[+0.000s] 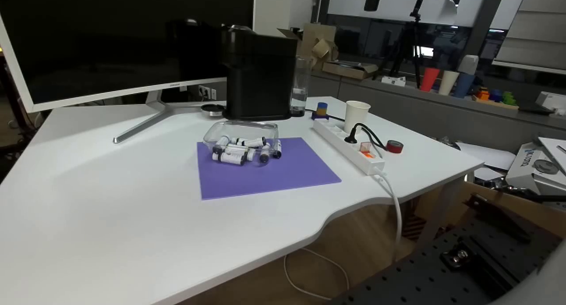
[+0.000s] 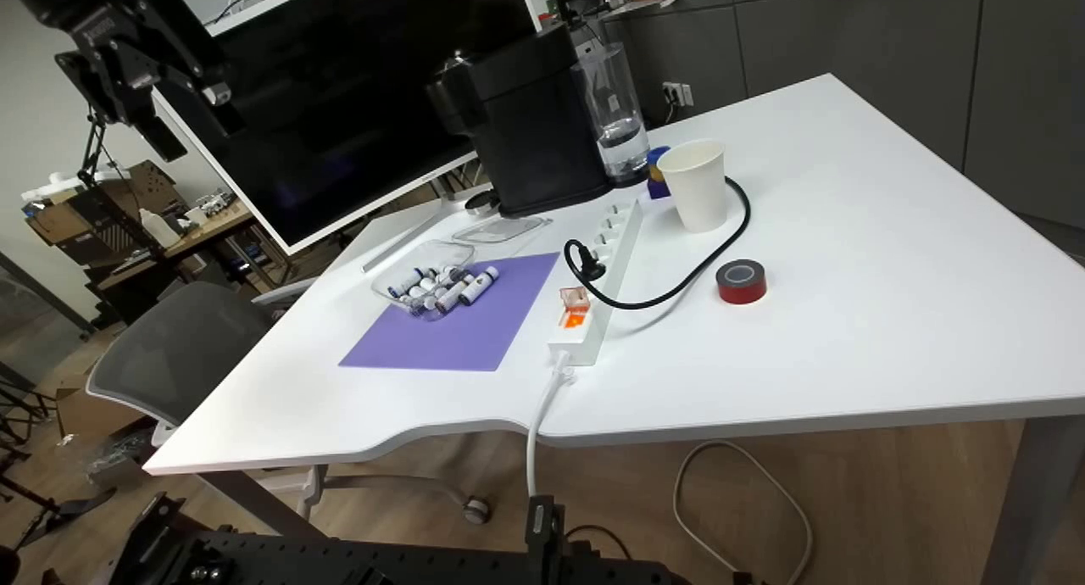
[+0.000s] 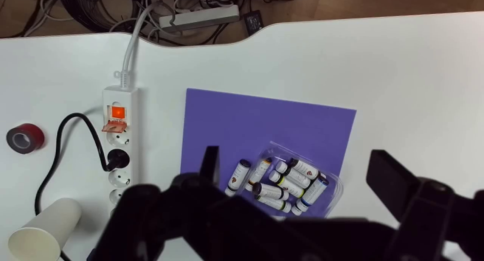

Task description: Remove a bottle from the container and put it on the table

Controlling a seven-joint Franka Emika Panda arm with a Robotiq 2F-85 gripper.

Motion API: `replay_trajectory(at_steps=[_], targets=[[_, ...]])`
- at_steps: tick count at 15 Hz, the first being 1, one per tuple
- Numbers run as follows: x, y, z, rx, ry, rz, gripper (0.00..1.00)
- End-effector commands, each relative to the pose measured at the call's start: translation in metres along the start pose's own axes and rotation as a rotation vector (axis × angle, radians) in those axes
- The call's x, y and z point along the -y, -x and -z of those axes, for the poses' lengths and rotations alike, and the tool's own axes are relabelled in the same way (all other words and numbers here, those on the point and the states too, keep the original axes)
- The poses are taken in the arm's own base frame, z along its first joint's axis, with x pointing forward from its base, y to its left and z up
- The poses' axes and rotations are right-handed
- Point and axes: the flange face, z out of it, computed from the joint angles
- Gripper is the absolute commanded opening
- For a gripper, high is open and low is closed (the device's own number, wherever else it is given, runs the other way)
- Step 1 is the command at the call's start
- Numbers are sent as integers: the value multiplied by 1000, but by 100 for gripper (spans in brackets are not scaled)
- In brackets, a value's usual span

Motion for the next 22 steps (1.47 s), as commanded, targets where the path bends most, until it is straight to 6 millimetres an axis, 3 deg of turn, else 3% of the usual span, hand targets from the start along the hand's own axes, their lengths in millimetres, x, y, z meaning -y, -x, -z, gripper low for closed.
replay_trajectory(at_steps=[1, 7, 9, 12, 17, 18, 19, 22], targets=[[-17, -26, -3, -53, 27, -89, 100], [-65, -112, -37, -199, 169, -115, 100], [-69, -140, -56, -199, 211, -73, 100], [-57, -171, -96, -104, 266, 28, 100], [-22, -191, -146, 145, 364, 228, 100], [-18, -194, -145, 156, 371, 239, 100], [-21, -180, -150, 120, 338, 209, 100], [-15, -182, -157, 132, 338, 222, 100]])
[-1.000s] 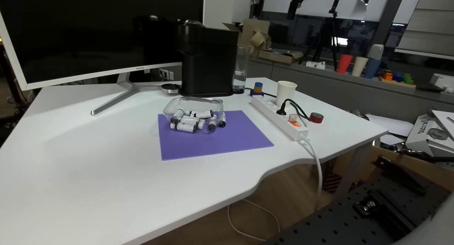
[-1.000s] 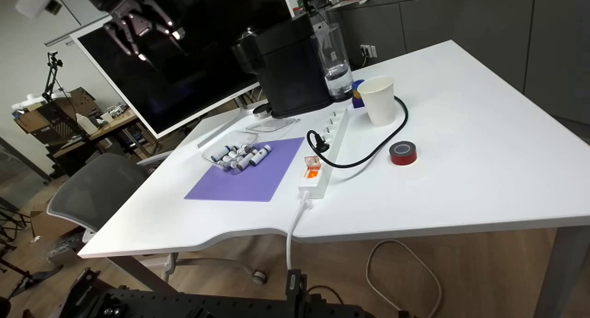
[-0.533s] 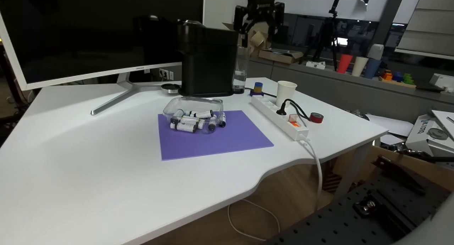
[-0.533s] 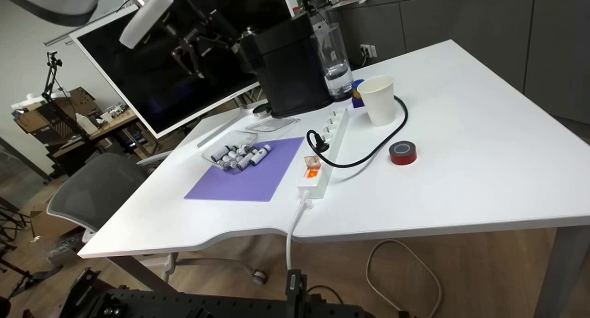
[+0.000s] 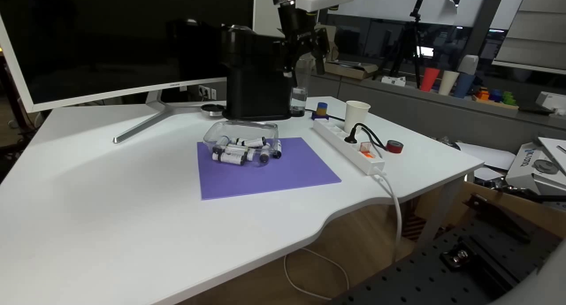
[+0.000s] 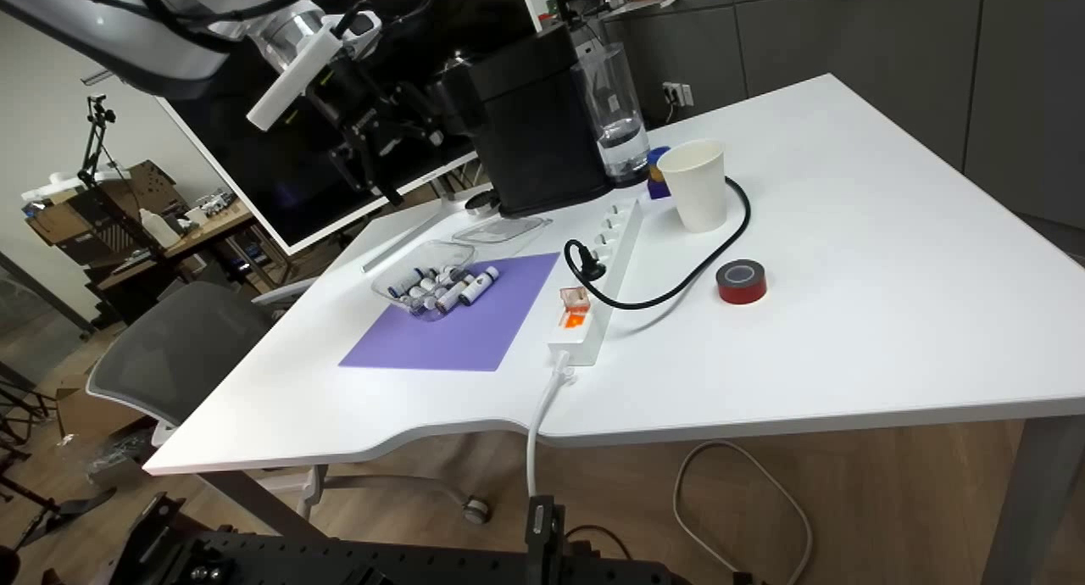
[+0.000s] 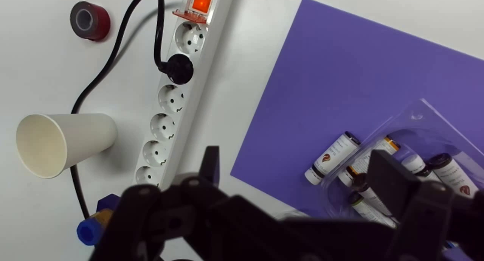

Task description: Remove a bottle from the container and put it on the table

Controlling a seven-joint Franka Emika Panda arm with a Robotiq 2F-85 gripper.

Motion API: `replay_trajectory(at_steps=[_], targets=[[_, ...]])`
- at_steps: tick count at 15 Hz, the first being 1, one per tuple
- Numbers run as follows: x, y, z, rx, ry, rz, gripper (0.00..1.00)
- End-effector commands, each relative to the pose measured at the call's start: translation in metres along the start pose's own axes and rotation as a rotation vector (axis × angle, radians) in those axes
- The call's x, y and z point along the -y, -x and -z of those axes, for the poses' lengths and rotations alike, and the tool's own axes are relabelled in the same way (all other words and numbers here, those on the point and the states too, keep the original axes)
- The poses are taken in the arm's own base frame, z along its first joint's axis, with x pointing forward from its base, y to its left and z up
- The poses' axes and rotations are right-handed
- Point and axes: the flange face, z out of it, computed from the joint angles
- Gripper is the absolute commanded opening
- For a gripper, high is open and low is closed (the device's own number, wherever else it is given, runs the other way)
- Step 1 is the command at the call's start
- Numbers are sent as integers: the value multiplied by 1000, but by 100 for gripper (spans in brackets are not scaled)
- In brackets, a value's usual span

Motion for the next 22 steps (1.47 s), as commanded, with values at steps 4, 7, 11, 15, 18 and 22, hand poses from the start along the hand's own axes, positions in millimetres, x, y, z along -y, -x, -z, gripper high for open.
replay_trajectory(at_steps=[4, 7, 11, 15, 18, 22], targets=[[13, -15, -19, 9, -37, 232, 100], [29, -28, -38, 10, -58, 418, 100], [52, -47, -62, 46, -69, 667, 100], [78, -65, -76, 90, -44, 894, 100], [92, -78, -82, 127, 4, 1060, 100], [104, -89, -90, 137, 27, 1153, 100]])
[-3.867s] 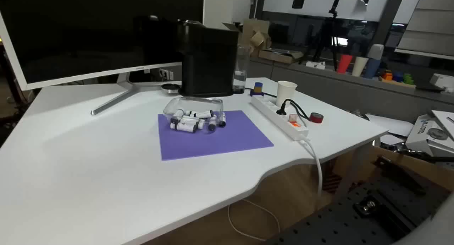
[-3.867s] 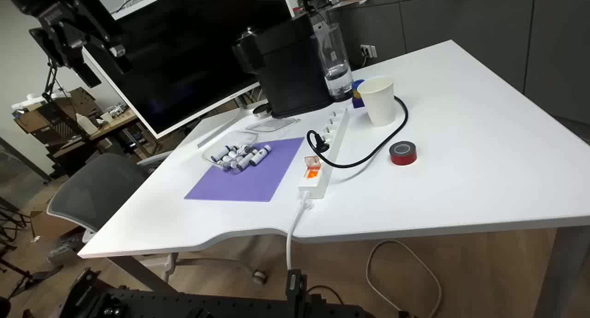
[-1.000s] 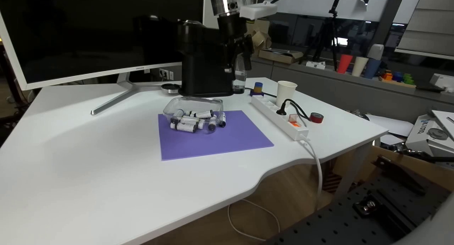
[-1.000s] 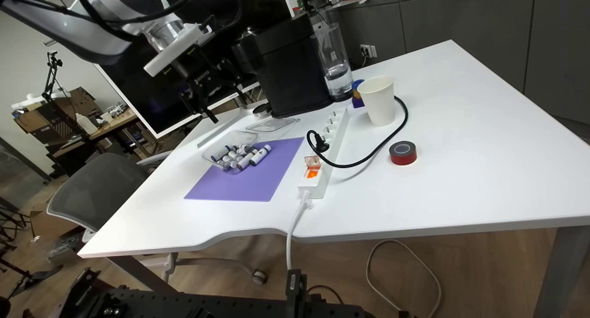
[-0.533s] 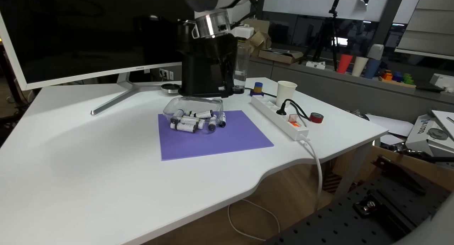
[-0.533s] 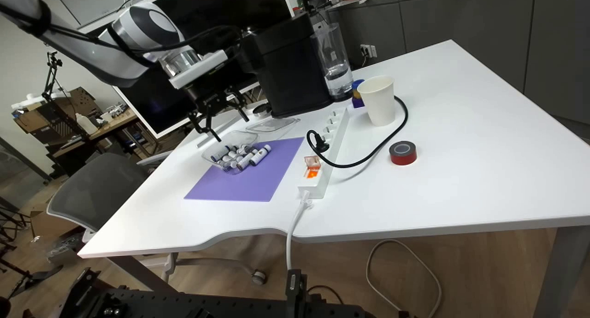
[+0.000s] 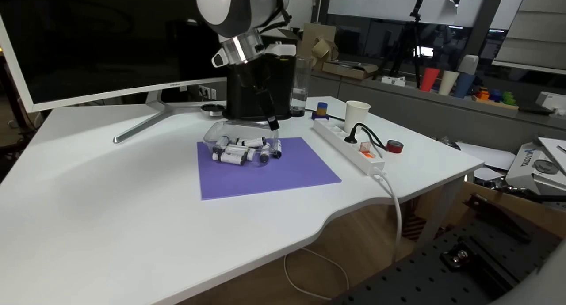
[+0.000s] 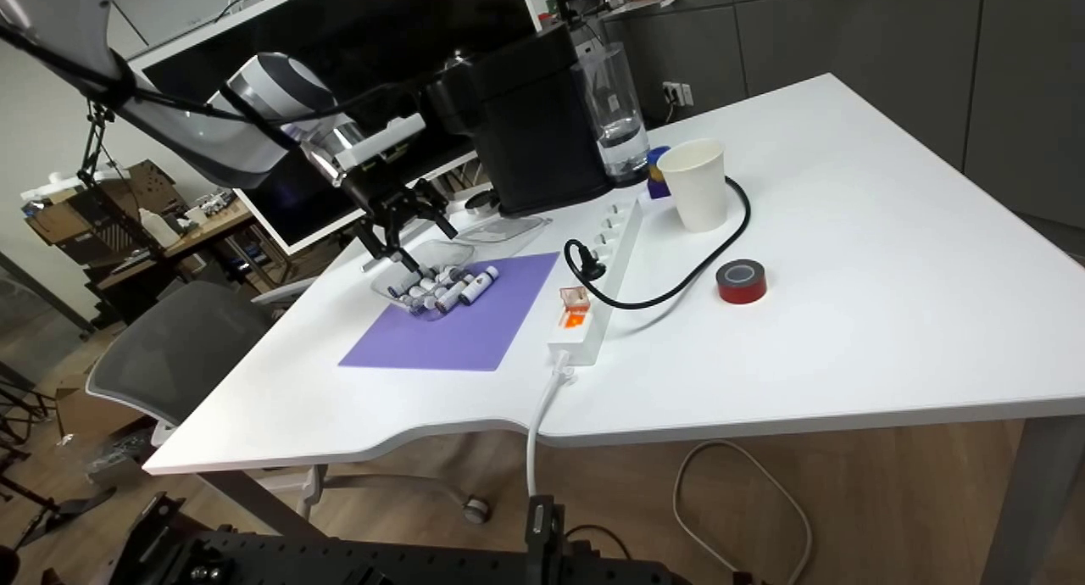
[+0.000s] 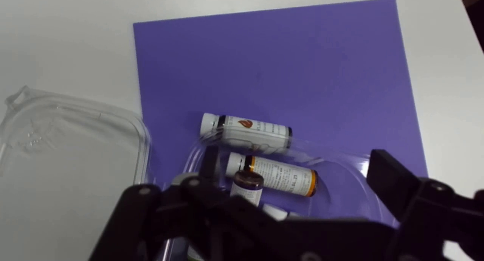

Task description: Remove a bottle from the container and put it on the table

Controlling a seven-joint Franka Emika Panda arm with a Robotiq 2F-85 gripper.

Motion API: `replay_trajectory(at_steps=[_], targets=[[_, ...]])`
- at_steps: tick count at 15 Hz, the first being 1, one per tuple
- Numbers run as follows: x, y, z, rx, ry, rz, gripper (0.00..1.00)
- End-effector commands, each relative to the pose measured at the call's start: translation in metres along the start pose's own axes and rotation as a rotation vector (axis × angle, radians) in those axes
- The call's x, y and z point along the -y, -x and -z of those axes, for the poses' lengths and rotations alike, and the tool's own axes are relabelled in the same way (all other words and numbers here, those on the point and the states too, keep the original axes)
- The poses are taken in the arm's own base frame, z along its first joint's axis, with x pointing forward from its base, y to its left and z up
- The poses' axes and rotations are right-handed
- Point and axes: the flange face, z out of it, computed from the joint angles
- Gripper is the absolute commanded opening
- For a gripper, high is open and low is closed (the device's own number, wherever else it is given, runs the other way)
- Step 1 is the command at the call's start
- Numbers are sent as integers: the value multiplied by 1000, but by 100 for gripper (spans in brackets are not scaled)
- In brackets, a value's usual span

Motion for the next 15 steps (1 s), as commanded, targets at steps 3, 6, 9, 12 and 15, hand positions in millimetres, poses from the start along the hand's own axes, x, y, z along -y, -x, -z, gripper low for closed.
replay_trajectory(at_steps=[3, 6, 9, 12, 15], targets=[[-14, -16, -5, -7, 9, 7, 100], [-18, -21, -8, -58, 16, -60, 100], [-22, -25, -9, -104, 29, -126, 100], [-23, -27, -13, -120, 30, -173, 100], [-23, -26, -18, -129, 19, -217, 100]])
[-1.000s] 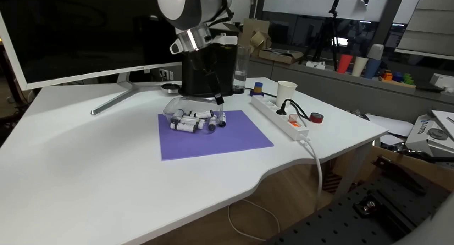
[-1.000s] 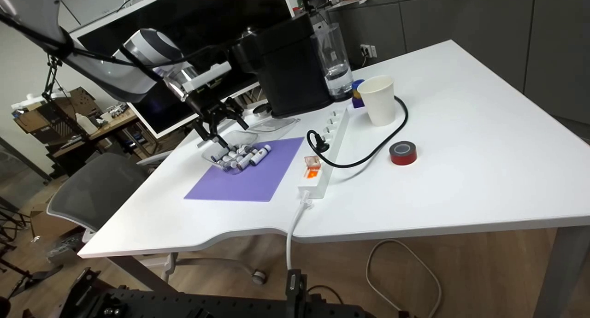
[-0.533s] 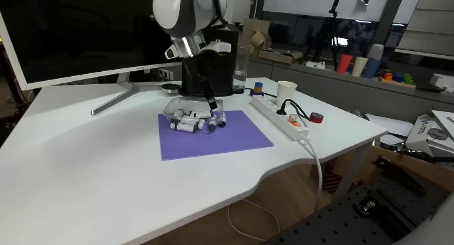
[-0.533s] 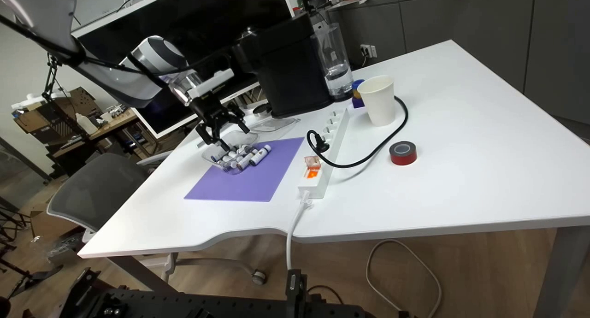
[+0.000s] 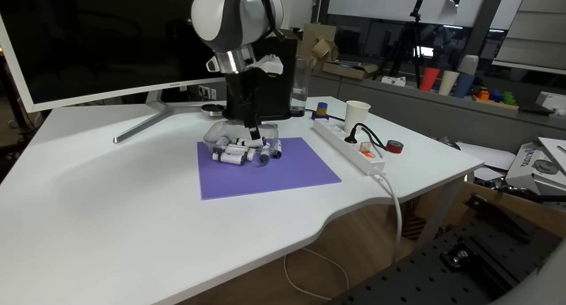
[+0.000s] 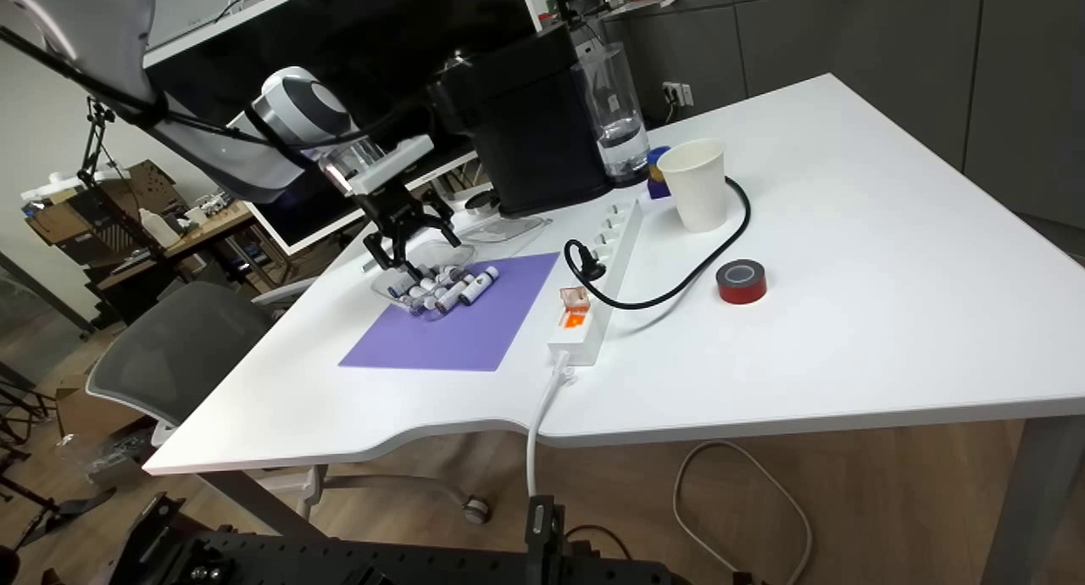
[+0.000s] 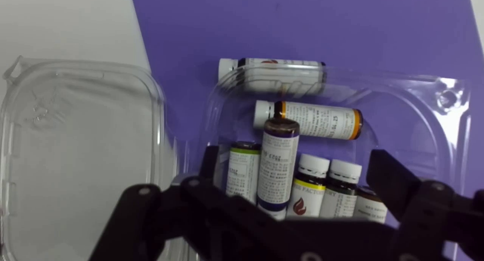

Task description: Remove a bottle from the container and put it on the table

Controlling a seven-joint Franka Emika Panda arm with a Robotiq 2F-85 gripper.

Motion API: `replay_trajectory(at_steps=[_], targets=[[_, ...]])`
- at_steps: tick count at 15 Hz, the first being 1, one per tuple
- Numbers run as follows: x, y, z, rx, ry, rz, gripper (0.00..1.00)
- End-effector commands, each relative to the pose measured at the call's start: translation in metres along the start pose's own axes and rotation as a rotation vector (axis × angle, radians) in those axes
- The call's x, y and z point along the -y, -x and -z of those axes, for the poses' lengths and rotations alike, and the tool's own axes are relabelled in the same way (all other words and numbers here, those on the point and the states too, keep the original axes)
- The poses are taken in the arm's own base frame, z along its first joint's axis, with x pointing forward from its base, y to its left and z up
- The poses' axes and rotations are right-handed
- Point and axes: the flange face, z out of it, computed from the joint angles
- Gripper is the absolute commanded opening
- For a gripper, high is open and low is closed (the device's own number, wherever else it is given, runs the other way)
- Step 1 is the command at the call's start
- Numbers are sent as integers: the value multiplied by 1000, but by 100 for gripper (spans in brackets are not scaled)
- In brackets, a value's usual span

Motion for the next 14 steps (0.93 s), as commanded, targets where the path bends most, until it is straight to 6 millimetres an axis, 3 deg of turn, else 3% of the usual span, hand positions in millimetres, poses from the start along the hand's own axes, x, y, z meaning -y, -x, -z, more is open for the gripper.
replay_trajectory(at_steps=[1, 8, 9, 14], targets=[[-6, 0, -5, -9, -3, -81, 100], [-2, 2, -18, 8, -29, -160, 100], [-2, 3, -19, 10, -30, -167, 78], [-1, 5, -26, 22, -41, -189, 45]])
